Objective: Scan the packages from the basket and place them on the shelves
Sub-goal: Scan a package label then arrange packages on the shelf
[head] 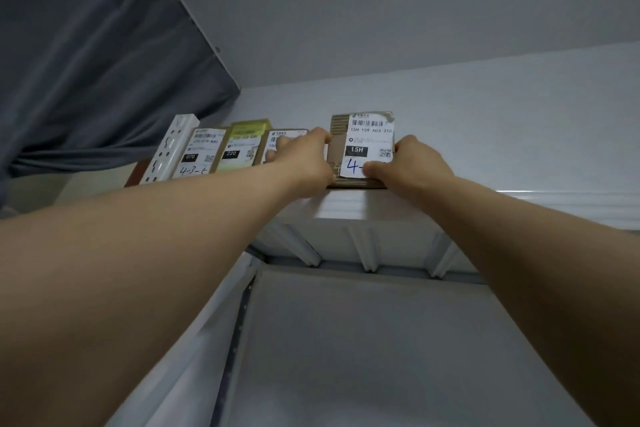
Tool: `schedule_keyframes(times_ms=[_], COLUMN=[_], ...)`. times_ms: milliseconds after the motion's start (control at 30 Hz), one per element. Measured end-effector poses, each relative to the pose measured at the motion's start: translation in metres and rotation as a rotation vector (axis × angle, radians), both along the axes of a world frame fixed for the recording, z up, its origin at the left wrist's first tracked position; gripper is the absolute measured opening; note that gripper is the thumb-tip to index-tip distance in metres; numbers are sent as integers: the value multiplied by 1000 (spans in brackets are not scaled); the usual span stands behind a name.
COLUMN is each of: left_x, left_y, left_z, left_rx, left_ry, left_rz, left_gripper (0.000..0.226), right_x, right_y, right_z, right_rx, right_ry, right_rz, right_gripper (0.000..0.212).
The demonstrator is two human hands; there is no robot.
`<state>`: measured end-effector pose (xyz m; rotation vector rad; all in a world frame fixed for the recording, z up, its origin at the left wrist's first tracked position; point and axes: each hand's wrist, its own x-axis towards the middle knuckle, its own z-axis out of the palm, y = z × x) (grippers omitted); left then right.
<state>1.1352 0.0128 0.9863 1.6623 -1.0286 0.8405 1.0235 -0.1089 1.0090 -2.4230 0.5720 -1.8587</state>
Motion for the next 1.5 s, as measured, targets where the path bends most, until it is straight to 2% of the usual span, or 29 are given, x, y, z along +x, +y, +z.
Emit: schedule_keyframes(times_ms=[133,333,633,800,1033,1167,1267,1333,1500], left_x=[19,31,34,30,-1,-42,-81,-109,-164], left_y=[6,12,19,28,31,25,16,4,-31], left_z=[-5,-11,-14,-17,-27,-41,-63,-84,-148], left_rx=[-11,24,60,36,67,125,204,243,373], left_ry=[-92,-81,-45,-60,-76,-148,-228,-295,-434], left_rz=[177,167,145,129,237,307,390,441,544], left_gripper=[64,76,77,73,46,49,48,46,50], right_x=[6,21,36,24,-37,-85,-122,-146,-198], right_y=[4,12,20,21,16,9,0,-12,-52], right_z=[-3,-3,-4,-10,-29,-50,-77,-102,-179], right_rx=[-3,13,1,-54,-260,-460,-573,-574,-426], right_ry=[29,50,89,106,25,-49,-2,68,248], right_rz=[-55,-111,-142,-185,-322,-289,-260,-241,-175], right_gripper=[60,62,64,52,41,32,28,27,29])
